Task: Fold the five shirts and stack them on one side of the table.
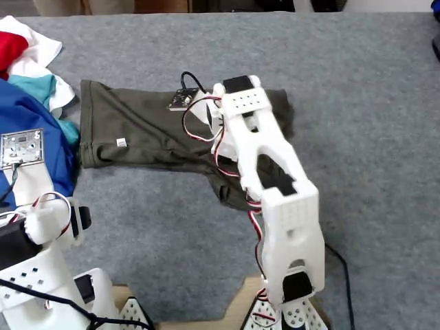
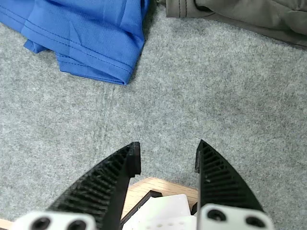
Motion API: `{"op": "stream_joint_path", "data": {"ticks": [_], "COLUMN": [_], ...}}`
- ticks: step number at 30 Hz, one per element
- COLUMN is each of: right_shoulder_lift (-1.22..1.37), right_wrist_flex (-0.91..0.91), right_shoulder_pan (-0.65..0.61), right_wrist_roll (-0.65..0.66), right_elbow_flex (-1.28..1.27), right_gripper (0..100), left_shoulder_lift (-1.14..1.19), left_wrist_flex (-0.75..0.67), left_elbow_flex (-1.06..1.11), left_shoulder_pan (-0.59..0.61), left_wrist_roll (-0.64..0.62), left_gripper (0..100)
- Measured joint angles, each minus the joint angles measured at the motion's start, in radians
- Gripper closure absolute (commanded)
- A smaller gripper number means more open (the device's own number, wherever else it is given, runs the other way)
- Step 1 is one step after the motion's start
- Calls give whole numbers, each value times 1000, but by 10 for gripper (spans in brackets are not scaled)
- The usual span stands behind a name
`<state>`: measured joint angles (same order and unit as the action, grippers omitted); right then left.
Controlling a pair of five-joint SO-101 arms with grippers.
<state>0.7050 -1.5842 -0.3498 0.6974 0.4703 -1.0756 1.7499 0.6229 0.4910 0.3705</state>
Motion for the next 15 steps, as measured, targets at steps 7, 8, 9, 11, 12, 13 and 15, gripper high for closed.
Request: {"op": "stream_joint_path", "data": {"ticks": [7, 8, 9, 11, 12, 13, 15], "right_shoulder_lift": [160, 178, 195, 226, 239, 247, 255], "right_wrist_flex": [-94, -104, -117, -137, -152, -164, -176], "right_shoulder_pan": [0, 0, 0, 0, 0, 0, 0], "right_wrist_roll": [-28, -28, -28, -28, -28, -28, -28], "right_elbow_flex": [255, 285, 315, 362, 387, 405, 433], "right_gripper": [918, 936, 948, 958, 963, 970, 988], "left_shoulder_lift": [0, 0, 0, 0, 0, 0, 0], "left_wrist_flex": [0, 0, 0, 0, 0, 0, 0], "left_elbow_flex": [0, 0, 0, 0, 0, 0, 0], "left_shoulder_pan": [0, 0, 0, 0, 0, 0, 0], "left_wrist_roll": [0, 0, 0, 0, 0, 0, 0], "left_gripper": [800, 800, 800, 800, 800, 800, 800]}}
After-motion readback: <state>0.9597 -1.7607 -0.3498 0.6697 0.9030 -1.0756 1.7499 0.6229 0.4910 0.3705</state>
